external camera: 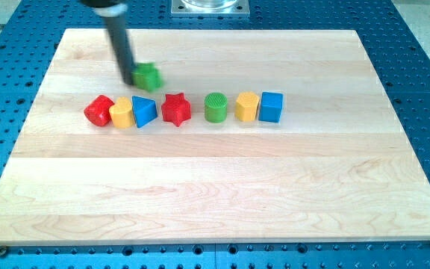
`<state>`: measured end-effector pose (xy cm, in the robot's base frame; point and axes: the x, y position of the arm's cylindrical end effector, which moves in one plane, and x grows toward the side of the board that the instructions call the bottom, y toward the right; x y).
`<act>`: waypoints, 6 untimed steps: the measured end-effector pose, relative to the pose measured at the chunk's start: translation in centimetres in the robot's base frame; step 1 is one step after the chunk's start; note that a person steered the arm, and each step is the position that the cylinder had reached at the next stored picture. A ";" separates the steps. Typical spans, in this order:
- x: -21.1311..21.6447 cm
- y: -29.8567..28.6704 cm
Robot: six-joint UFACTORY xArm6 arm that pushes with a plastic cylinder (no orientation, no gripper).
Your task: Push the green star into the red star
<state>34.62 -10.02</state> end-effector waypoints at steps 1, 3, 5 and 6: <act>1.3 6.2; -2.3 15.0; 2.1 7.9; 0.3 16.5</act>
